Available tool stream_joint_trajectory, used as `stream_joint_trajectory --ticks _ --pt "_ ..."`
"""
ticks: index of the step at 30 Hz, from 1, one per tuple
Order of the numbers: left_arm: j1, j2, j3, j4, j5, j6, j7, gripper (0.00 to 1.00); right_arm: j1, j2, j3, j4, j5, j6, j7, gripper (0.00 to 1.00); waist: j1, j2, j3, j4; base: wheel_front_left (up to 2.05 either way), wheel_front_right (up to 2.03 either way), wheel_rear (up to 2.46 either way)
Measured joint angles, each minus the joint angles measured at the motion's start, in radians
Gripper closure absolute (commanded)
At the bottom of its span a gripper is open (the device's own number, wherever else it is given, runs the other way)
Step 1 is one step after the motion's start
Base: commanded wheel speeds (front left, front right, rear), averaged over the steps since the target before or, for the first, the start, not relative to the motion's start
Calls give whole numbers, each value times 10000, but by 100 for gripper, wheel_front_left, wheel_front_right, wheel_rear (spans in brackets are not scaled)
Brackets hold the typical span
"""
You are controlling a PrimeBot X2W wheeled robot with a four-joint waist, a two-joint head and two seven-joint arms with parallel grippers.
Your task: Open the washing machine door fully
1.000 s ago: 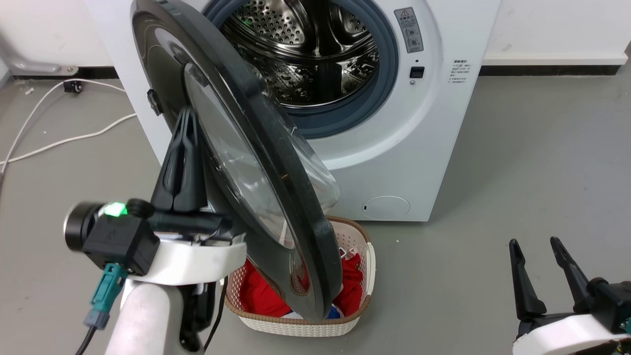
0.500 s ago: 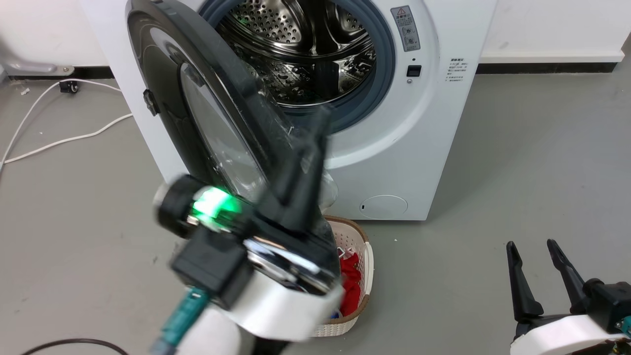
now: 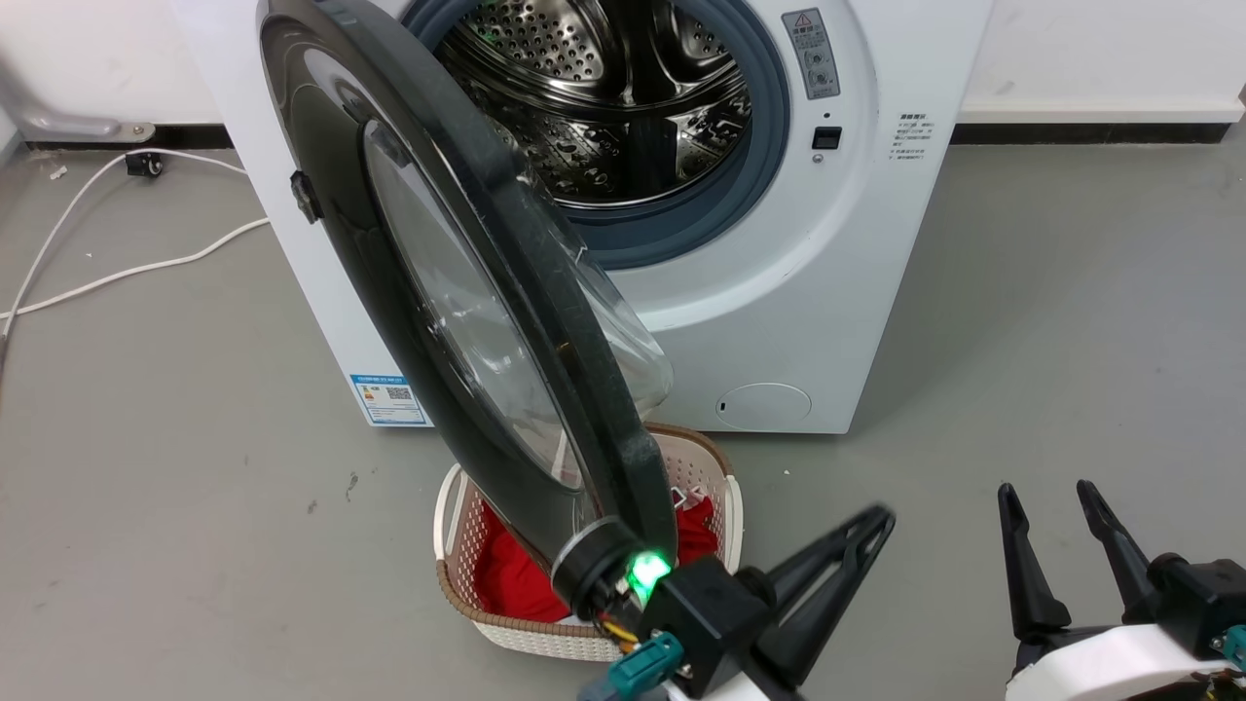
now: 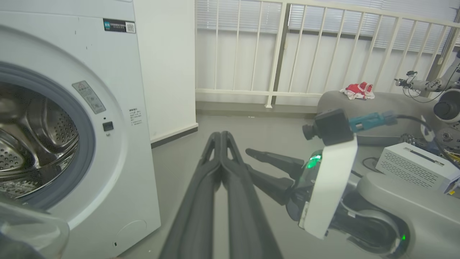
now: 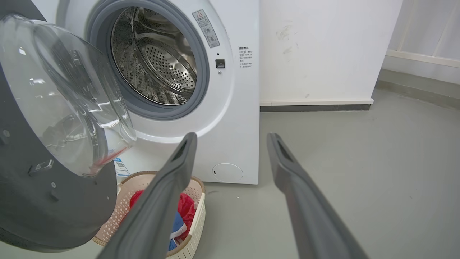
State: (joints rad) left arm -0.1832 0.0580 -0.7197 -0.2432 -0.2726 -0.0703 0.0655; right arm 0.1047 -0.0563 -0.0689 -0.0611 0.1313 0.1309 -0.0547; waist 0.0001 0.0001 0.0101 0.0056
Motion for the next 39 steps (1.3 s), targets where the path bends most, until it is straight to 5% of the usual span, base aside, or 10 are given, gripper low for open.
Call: stream_joint_trajectory --ticks 6,17,27,39 --pt "500 282 -71 1074 -35 403 748 100 0 4 12 105 25 -2 25 0 0 0 19 -6 0 0 0" --pt "81 376 1114 2489 86 1453 357 100 -171 13 88 353 69 -2 -67 0 0 0 273 -110 0 0 0" --pt "110 268 1083 2715 -36 1670 174 100 -208 25 -111 575 142 -2 -150 0 0 0 251 196 0 0 0" --pt "157 130 627 2683 -44 1592 29 100 -328 40 -205 558 159 0 -104 0 -1 0 406 1637 0 0 0"
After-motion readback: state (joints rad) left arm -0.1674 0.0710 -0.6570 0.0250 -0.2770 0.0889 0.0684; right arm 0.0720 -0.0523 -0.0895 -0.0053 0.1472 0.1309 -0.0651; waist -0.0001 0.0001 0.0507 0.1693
